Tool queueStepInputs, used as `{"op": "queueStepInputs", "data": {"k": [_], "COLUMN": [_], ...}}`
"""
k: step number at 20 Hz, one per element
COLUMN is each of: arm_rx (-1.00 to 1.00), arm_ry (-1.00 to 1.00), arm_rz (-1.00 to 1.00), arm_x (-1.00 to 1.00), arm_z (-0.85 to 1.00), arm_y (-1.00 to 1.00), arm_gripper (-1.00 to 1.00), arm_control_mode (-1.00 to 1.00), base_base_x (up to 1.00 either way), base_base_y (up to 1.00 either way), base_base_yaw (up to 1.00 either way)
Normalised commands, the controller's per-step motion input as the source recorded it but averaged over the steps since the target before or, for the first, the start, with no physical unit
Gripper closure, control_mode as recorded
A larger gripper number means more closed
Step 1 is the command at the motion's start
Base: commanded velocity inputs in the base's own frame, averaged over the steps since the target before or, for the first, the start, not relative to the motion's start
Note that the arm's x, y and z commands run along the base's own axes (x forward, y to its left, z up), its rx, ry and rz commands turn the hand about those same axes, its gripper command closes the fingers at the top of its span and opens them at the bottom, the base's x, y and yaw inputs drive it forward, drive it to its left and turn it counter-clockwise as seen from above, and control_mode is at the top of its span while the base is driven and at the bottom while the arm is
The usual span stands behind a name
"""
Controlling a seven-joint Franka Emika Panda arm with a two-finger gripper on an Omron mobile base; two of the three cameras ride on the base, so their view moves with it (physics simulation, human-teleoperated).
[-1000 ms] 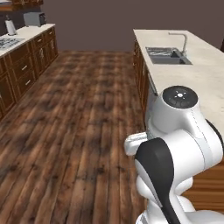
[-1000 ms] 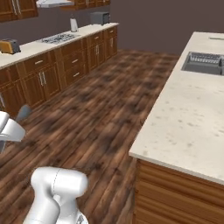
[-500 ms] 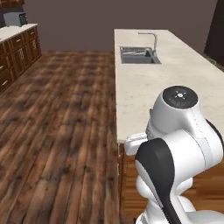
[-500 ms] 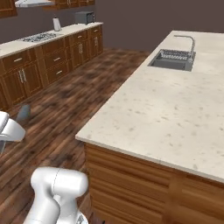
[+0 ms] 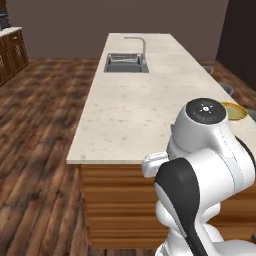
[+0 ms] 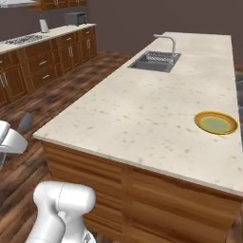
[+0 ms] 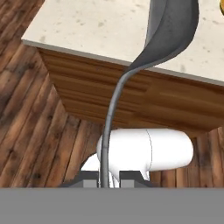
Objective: Take the fork and place it on the left side of the plate. Then take the spoon and place it on the right side of the plate. Make sure they're directly next to the plate.
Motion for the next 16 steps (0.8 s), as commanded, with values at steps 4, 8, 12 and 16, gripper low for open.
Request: {"op": "queueStepInputs", "data": {"k": [4, 8, 12, 16], "arm_rx": [0.00, 0.00, 0.00, 0.00], "arm_ry": [0.00, 0.00, 0.00, 0.00], "arm_rz": [0.00, 0.00, 0.00, 0.00], "arm_x": [0.00, 0.00, 0.00, 0.00], "arm_z": [0.00, 0.00, 0.00, 0.00], "arm_y": [0.00, 0.00, 0.00, 0.00], "arm_gripper": [1.00, 1.00, 1.00, 1.00], "arm_control_mode": [1.00, 1.00, 1.00, 1.00], "base_base_x": [-0.13, -0.04, 0.00, 0.01], "base_base_y": [-1.00, -1.00, -1.00, -1.00], "base_base_yaw": [-0.04, -0.04, -0.01, 0.00]}}
